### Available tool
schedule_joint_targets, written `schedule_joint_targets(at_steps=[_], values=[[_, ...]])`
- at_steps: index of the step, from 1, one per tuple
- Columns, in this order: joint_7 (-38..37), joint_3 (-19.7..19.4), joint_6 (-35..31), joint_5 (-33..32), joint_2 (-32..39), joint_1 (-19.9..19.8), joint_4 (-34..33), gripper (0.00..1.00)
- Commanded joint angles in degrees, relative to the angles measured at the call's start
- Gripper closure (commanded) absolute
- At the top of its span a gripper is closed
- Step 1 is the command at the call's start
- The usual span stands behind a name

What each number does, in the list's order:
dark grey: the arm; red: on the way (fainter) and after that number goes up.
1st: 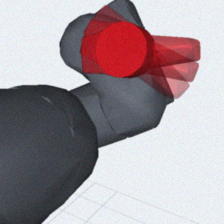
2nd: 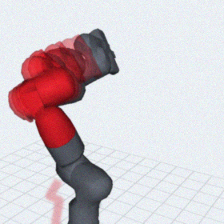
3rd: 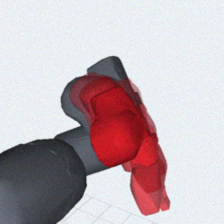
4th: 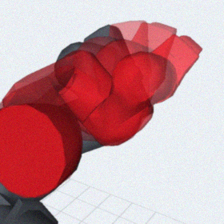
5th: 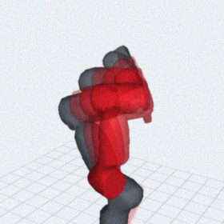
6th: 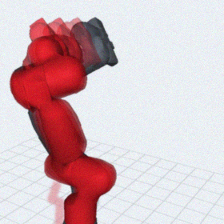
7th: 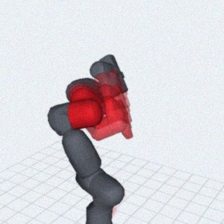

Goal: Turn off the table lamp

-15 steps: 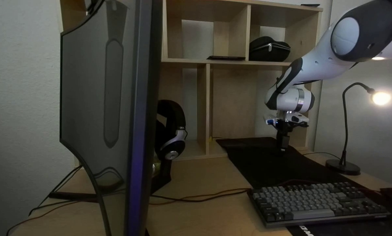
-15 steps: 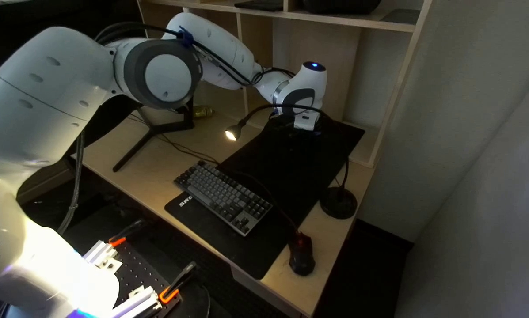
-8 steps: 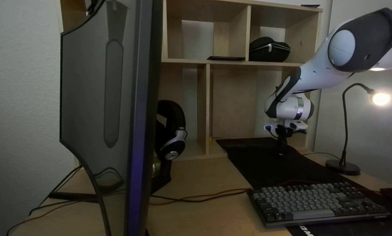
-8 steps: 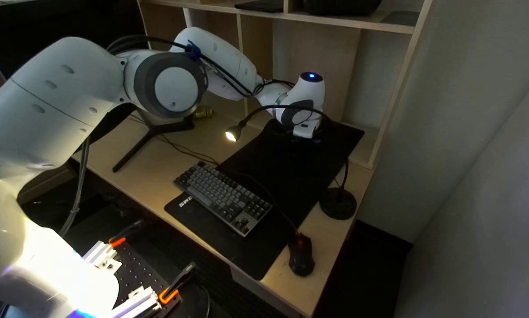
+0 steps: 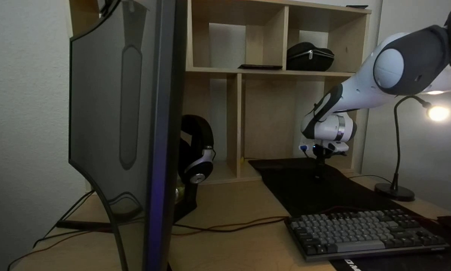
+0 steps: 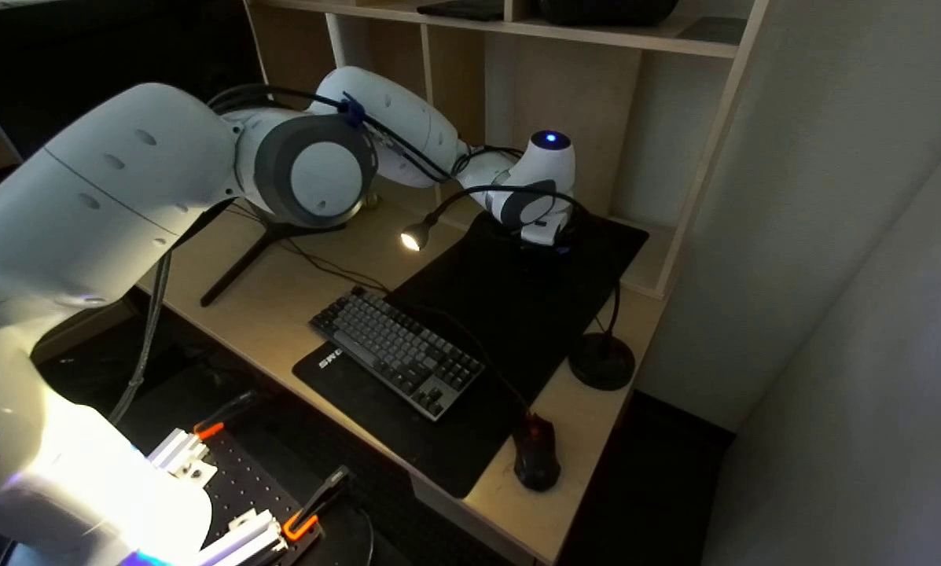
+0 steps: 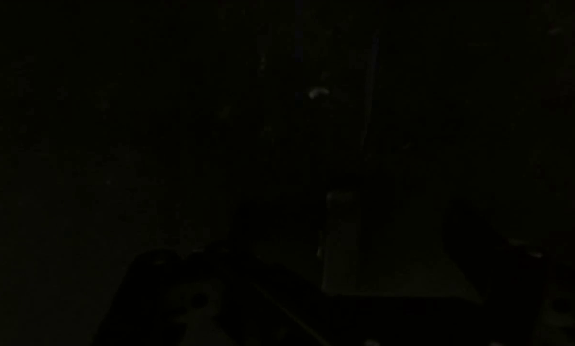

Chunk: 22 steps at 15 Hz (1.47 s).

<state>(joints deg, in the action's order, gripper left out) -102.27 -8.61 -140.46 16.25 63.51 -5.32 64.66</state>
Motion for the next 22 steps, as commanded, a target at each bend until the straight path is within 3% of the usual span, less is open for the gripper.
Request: schedule_joint_targets(at_steps=[1, 2, 3, 4, 13, 15, 19, 20, 21, 22], values=[[-0.80, 1.53, -0.30, 0.06, 3.00, -1.16, -4.44, 0.00], [-0.89, 1.56, -0.19, -0.02, 3.26, -1.20, -4.83, 0.00], [-0.90, 1.41, 0.23, -0.25, 3.70, -1.30, -5.44, 0.25], [-1.09, 1.40, 0.48, -0.23, 3.92, -1.41, -5.88, 0.26], [-1.30, 0.94, 0.74, -0.96, 4.79, -1.95, -8.04, 0.89], [-1.22, 0.95, 0.86, -0.99, 5.24, -2.25, -8.66, 0.99], [-1.14, 0.94, 1.24, -0.99, 5.27, -2.46, -8.61, 0.95], [-0.71, 1.22, 1.76, -0.92, 5.12, -2.62, -8.57, 0.69], [0.13, 1.81, 3.22, -0.75, 4.55, -2.93, -8.24, 0.55], [0.57, 2.02, 5.15, -0.84, 3.93, -3.08, -7.85, 0.49]])
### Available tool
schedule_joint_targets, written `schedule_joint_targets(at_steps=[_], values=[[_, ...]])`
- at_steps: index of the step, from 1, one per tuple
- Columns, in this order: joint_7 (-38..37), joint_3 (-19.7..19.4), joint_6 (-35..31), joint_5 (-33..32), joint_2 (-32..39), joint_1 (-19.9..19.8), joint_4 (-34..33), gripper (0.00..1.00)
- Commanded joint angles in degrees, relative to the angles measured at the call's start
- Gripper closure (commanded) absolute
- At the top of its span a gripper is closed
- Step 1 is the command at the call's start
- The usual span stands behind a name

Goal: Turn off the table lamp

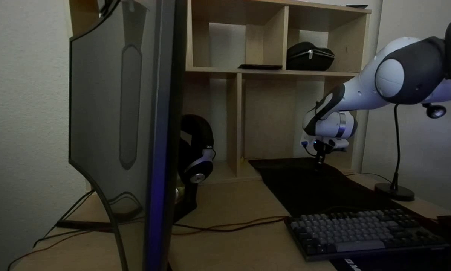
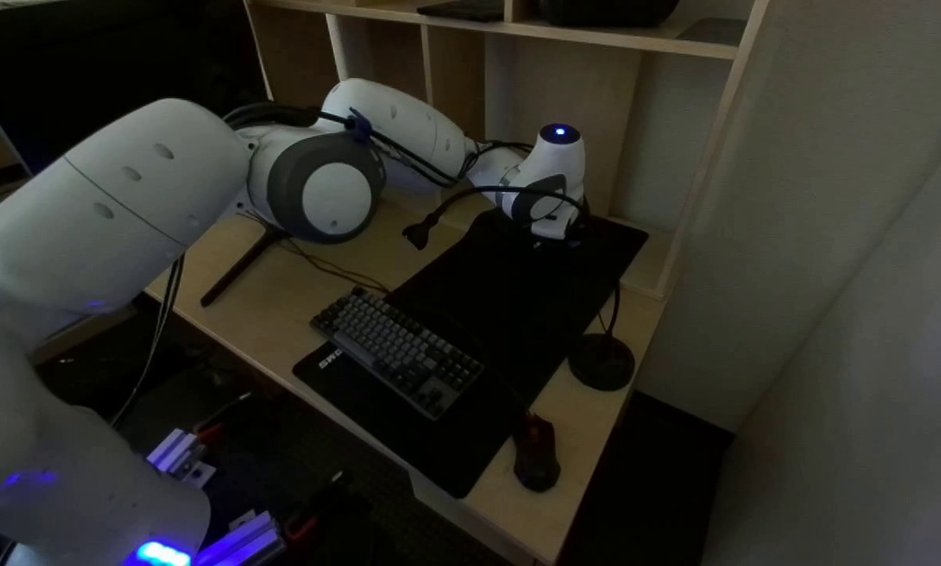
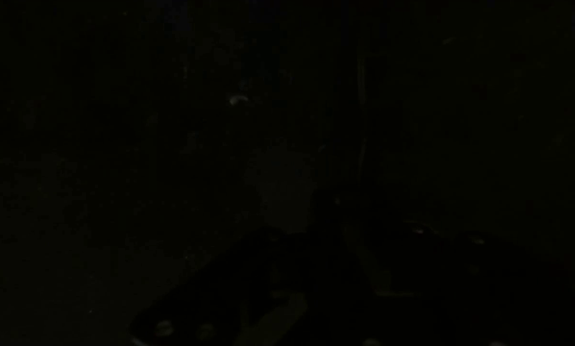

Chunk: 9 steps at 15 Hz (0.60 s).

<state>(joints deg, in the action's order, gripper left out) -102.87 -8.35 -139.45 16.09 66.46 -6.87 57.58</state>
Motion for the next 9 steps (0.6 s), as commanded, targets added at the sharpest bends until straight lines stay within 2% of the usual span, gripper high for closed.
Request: schedule_joint_targets(at_steps=[1, 6, 8, 9], values=[[2.29, 2.71, 5.81, -0.17, -0.05, -2.08, -0.10, 0.43], [6.25, 3.81, 9.71, 1.17, -4.07, -2.87, 3.25, 0.05], [7.75, 4.21, 10.61, 1.25, -5.94, -2.88, 4.96, 0.00], [4.64, 2.77, 9.24, -0.14, -1.60, -2.12, 0.00, 0.12]])
